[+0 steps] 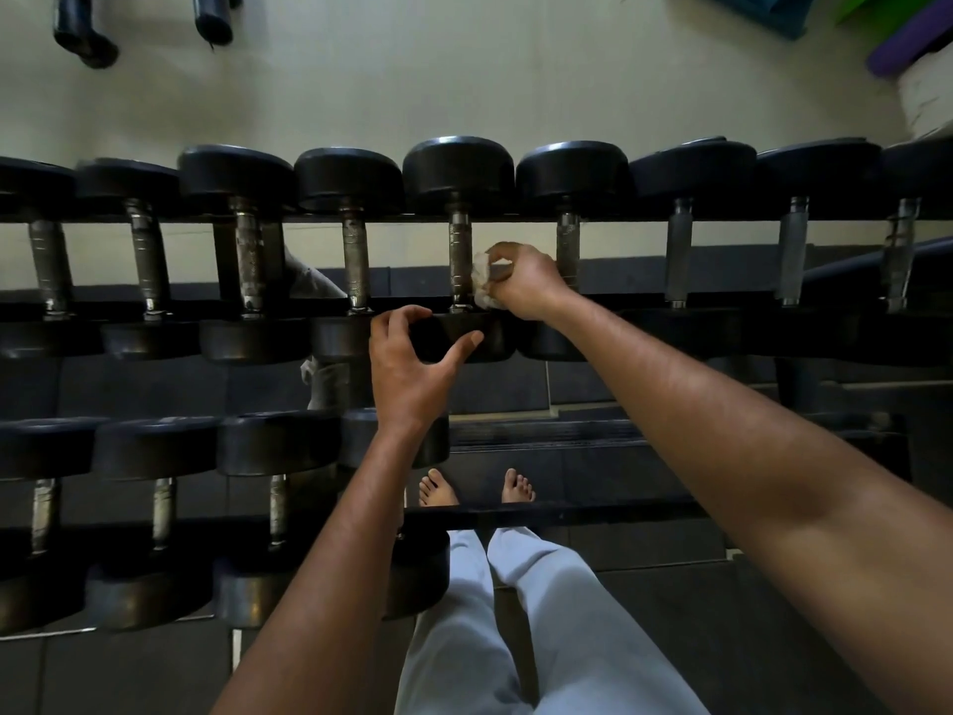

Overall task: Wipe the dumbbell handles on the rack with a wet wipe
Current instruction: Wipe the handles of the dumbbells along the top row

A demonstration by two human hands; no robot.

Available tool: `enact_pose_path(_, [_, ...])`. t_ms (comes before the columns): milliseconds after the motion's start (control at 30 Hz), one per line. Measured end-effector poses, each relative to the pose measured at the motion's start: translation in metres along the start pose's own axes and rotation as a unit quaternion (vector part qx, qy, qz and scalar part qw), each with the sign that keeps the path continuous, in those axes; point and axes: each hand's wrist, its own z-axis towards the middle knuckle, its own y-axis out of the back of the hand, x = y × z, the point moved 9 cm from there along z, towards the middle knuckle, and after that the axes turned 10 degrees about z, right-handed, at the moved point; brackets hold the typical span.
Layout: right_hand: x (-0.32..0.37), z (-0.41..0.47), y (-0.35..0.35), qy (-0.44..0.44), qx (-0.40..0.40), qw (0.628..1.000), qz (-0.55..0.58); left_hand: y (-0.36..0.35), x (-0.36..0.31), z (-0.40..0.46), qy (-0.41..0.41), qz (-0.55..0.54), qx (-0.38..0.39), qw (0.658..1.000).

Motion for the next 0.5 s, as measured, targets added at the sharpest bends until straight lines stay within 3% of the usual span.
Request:
enact_pose_path(100, [-0.002,0.002,-0.004,-0.027,0.071,0.991,-0.110,0.000,0.000,0.000,-0.002,-0.001,0.001,1.000])
enact_pose_path(233, [-0.011,-0.002,-0.003,-0.073,0.126,0.989,-0.030,0.000,0.000,0.001,-0.002,0.000,0.003,1.000])
enact_pose_path(400, [-0.020,0.012,-0.009,-0.066,0.038,0.994,-0.074,0.000,0.000,0.001,0.000,0.006,0.004,1.000])
enact_pose_path(500, [-0.027,0.023,-0.004,-0.082,-0.045,0.996,-0.010,0.000,0.000,0.001,-0.001,0.007,0.005,1.000])
